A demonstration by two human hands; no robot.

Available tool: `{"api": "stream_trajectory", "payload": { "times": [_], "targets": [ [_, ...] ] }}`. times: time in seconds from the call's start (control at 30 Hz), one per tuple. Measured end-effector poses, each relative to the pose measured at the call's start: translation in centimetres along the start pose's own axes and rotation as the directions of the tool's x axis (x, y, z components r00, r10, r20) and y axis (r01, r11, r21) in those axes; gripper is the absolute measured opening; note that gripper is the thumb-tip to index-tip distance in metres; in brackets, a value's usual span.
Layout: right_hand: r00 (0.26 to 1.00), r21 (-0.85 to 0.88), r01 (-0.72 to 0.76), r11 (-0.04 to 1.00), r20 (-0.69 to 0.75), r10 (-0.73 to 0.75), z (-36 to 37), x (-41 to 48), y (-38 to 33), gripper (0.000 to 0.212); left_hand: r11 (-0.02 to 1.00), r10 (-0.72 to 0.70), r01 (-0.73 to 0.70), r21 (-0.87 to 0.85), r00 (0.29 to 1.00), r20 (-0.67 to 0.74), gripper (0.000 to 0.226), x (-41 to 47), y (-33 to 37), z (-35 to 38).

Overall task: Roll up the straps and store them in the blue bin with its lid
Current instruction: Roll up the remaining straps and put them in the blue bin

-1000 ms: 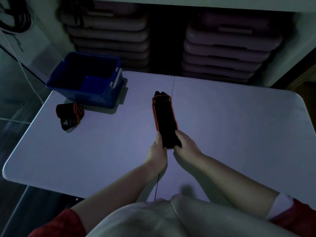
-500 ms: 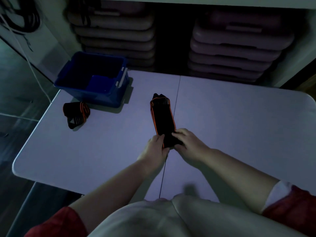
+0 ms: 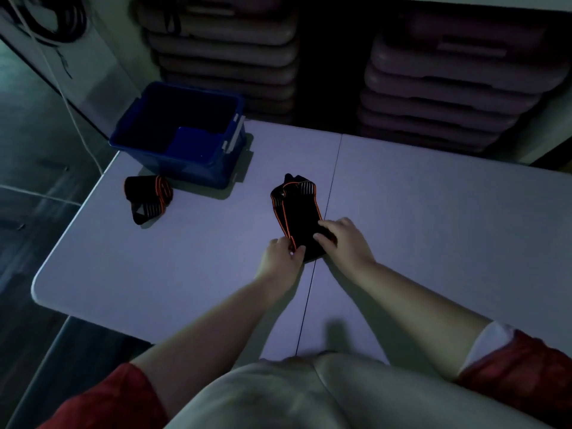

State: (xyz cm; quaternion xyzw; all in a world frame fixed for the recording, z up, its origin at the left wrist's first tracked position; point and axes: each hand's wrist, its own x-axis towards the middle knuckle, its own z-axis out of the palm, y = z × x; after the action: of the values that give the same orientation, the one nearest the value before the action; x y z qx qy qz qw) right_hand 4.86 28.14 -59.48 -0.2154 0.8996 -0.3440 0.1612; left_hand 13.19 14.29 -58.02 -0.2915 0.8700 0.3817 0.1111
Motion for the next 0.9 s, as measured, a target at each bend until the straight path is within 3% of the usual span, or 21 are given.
{"api": "stream_trajectory", "payload": {
  "times": [0.23, 0.47, 0.57, 0.77, 0.9],
  "targets": [
    [0.987, -0.065, 0.109, 0.992, 0.125, -0.100, 0.2, -1.1, 1.1, 0.077, 0.993, 0.012, -0.022, -0.115, 0.996, -0.085, 0.030, -0.9, 0.6, 0.1],
    [0.980, -0.148, 0.159, 0.976, 0.144, -0.138, -0.1, -2.4, 1.9, 0.059, 0.991, 0.135, -0.134, -0.021, 0.990, 0.047, 0.028, -0.9, 0.0, -0.1],
    [0.982, -0.128, 0.143, 0.981, 0.144, -0.125, 0.3, -3.7, 2.5, 0.065, 0.984, 0.180, -0.179, -0.011, 0.980, 0.082, 0.029, -1.0, -0.1, -0.1],
    [0.987, -0.266, 0.141, 0.953, 0.109, -0.116, 0.7, -4.0, 2.3, 0.065, 0.960, 0.279, -0.277, -0.048, 0.960, 0.030, 0.055, -1.3, -0.4, 0.4],
    [0.988, -0.130, 0.148, 0.980, 0.072, -0.140, 0.4, -3.7, 1.9, 0.055, 0.945, 0.303, -0.318, 0.072, 0.939, 0.163, 0.072, -0.2, -0.9, -0.1]
  ]
}}
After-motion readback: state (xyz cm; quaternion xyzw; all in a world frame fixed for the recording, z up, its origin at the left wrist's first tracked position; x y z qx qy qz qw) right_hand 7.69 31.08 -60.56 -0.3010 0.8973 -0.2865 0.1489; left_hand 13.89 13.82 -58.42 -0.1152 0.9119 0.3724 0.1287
